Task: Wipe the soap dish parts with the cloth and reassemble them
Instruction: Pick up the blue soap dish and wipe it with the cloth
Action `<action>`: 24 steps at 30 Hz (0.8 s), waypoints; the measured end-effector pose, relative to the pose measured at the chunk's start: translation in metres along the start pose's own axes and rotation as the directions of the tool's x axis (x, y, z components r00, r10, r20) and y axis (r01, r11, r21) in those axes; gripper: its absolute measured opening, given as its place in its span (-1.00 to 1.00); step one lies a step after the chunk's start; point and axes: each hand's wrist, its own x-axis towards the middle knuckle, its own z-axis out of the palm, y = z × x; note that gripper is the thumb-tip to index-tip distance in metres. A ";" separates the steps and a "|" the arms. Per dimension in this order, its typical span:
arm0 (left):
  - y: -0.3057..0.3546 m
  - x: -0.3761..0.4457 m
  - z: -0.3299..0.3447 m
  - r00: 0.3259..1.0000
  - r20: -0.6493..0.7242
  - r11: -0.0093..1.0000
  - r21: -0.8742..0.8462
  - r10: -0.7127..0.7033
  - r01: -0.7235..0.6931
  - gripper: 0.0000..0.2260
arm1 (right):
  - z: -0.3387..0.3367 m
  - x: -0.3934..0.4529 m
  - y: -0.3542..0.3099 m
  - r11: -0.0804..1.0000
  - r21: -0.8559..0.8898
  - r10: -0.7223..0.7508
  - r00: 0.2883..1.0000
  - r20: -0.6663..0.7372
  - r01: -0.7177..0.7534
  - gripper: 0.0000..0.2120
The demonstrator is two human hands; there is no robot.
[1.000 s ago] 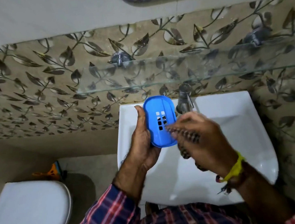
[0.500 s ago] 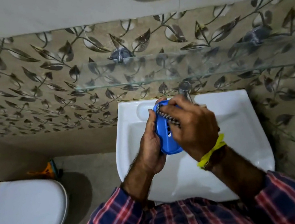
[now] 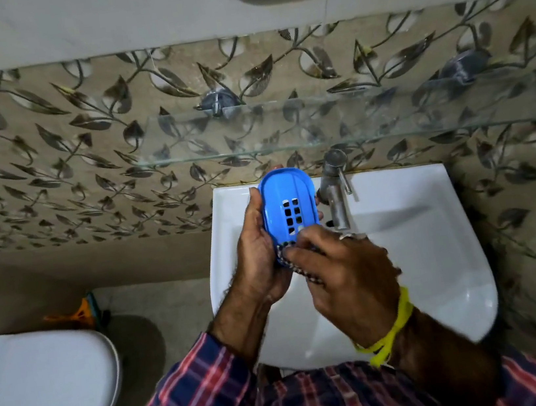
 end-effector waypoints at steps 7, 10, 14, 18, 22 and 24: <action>0.007 0.005 0.002 0.999 0.023 1.000 -0.004 0.030 -0.030 -0.31 | 0.006 -0.001 0.006 1.000 -0.005 -0.014 0.999 -0.029 0.014 -0.74; 0.004 0.006 0.005 0.998 -0.006 0.998 0.003 0.056 -0.056 -0.34 | 0.001 0.011 0.028 0.991 -0.056 0.115 0.989 -0.089 -0.120 -0.71; 0.010 0.009 0.004 0.999 0.017 0.999 -0.041 0.033 -0.033 -0.33 | 0.006 0.016 0.016 0.998 -0.049 0.023 0.994 -0.107 -0.028 -0.74; 0.001 0.006 0.011 0.998 -0.047 1.000 0.001 0.031 -0.031 -0.40 | 0.003 0.022 0.023 0.986 -0.025 0.159 0.970 -0.183 -0.167 -0.72; -0.009 -0.002 0.015 0.998 -0.060 1.000 -0.007 0.016 -0.016 -0.45 | 0.006 0.030 0.025 0.997 -0.009 0.079 0.975 -0.207 -0.083 -0.72; -0.008 -0.005 0.015 0.996 -0.081 0.999 0.037 0.024 -0.021 -0.46 | 0.004 0.028 0.029 0.997 -0.013 0.076 0.975 -0.207 -0.081 -0.70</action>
